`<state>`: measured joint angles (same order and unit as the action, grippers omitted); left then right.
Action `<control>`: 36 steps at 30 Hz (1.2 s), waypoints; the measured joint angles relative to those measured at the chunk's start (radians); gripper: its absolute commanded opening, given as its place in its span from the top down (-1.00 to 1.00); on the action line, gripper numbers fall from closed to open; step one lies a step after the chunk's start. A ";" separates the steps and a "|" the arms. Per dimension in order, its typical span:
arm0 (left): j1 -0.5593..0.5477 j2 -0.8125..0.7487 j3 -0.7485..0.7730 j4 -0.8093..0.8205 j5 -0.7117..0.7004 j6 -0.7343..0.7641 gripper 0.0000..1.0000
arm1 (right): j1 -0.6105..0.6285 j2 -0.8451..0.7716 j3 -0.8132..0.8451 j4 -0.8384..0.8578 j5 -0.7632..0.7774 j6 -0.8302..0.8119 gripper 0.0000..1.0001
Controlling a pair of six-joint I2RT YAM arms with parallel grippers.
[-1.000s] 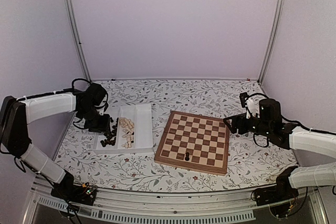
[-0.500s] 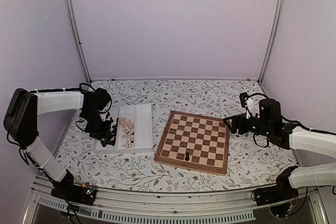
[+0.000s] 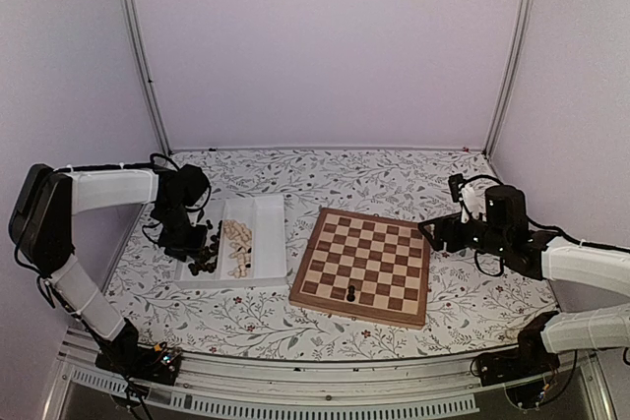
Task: Set up the chess pieces on the board
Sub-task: Pick up the chess piece from the storage box.
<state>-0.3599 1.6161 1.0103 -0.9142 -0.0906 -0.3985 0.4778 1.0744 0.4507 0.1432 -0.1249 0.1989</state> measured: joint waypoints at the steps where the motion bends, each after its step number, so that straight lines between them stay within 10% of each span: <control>1: 0.000 0.000 0.000 -0.004 -0.002 0.000 0.17 | 0.000 0.004 0.000 0.000 -0.002 0.000 -0.61; 36: -0.026 -0.052 -0.021 -0.033 -0.006 -0.039 0.38 | 0.000 0.018 0.000 -0.001 -0.009 0.001 -0.61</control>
<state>-0.3859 1.5639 0.9894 -0.9474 -0.0971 -0.4377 0.4778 1.0920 0.4507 0.1425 -0.1341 0.1997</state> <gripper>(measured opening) 0.334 0.806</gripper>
